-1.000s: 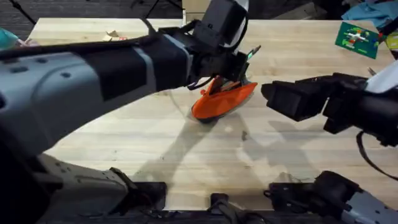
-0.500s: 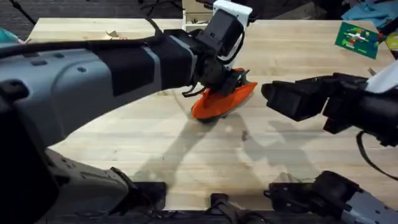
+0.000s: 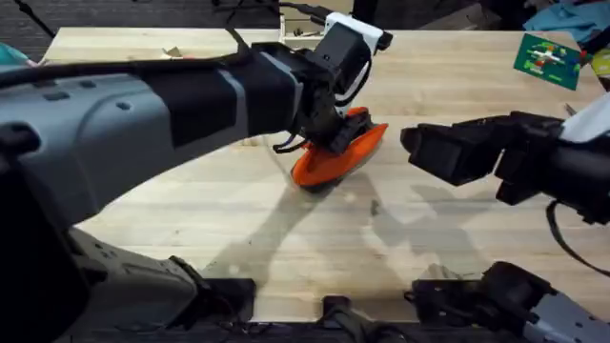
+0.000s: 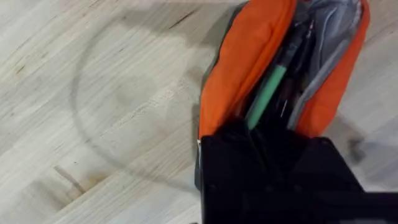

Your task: Unzip the bag, pick up the pens from the table one at a time and place them inside, then zip the bag closed.

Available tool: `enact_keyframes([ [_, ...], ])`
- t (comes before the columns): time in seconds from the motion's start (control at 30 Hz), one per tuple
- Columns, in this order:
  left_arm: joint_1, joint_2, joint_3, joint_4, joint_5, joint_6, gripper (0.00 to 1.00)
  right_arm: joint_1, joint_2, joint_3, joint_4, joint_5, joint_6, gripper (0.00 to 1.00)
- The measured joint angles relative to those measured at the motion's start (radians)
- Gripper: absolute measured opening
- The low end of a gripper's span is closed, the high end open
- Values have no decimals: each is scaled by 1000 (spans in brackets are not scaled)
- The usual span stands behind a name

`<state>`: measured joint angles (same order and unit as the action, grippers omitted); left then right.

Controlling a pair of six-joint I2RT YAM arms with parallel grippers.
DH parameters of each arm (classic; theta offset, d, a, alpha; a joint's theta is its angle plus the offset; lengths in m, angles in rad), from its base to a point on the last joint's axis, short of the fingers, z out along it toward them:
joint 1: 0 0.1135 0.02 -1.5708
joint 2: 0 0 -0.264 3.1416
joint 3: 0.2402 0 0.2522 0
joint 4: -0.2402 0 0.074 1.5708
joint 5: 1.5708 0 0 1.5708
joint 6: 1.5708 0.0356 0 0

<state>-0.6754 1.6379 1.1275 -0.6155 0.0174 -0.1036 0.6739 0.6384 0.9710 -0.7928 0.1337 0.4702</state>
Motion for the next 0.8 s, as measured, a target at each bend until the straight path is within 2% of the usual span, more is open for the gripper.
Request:
enact_keyframes([
  [0.07, 0, 0, 0, 0, -3, 4, 71, 0, 0, 0, 0, 0, 0, 998],
  [0.1, 0, 0, 0, -1, -3, 6, 142, 0, 0, 0, 0, 0, 0, 998],
  [0.13, 0, 0, 0, -13, -3, 10, 985, 0, 0, 0, 0, 0, 0, 998],
  [0.57, -1, -4, 0, -9, -5, 10, 995, 0, 0, 0, 0, 0, 0, 998],
  [0.8, -1, -150, 0, -32, -11, 18, 993, 0, 0, 0, 0, 0, 0, 997],
])
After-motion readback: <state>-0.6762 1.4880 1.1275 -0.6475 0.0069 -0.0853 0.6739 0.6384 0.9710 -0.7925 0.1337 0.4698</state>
